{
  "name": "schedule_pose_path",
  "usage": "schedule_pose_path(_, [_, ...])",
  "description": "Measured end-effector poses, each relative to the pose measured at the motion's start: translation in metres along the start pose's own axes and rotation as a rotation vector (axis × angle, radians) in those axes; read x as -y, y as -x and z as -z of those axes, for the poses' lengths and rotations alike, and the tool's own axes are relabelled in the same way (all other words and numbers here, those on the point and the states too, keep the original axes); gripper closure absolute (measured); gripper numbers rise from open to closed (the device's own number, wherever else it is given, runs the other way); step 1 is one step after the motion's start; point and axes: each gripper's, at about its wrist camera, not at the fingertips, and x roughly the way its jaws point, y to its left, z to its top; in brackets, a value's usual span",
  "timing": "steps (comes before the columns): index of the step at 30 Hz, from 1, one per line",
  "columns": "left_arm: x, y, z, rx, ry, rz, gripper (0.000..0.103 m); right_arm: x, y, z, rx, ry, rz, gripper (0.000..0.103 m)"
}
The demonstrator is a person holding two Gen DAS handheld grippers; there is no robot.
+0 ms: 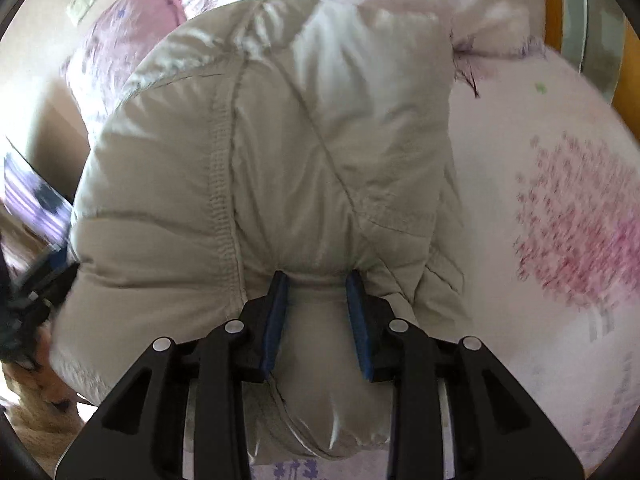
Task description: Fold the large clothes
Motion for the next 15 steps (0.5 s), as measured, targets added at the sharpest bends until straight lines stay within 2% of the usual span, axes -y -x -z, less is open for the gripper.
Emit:
schedule_pose_path(2, [-0.007, -0.004, 0.003, -0.011, 0.026, 0.021, 0.018, 0.004, 0.000, 0.003, 0.009, -0.019, -0.016, 0.072])
schedule_pose_path(6, [-0.016, 0.004, -0.002, -0.017, 0.054, 0.053, 0.020, -0.014, 0.018, -0.009, -0.026, 0.019, 0.055, 0.072])
schedule_pose_path(9, [-0.012, 0.004, -0.004, -0.019, 0.019, 0.032, 0.020, -0.027, 0.049, -0.035, 0.084, 0.036, 0.010, 0.072])
schedule_pose_path(10, [-0.012, 0.003, -0.005, -0.022, 0.018, 0.032, 0.020, -0.030, 0.054, -0.046, 0.106, 0.044, 0.022, 0.072])
schedule_pose_path(13, [-0.012, 0.001, -0.005, -0.025, 0.020, 0.033, 0.019, -0.033, 0.043, -0.078, 0.107, 0.065, 0.078, 0.072])
schedule_pose_path(15, [-0.011, 0.006, -0.007, -0.016, 0.015, 0.029, 0.020, -0.026, 0.023, -0.093, 0.055, 0.061, 0.103, 0.072])
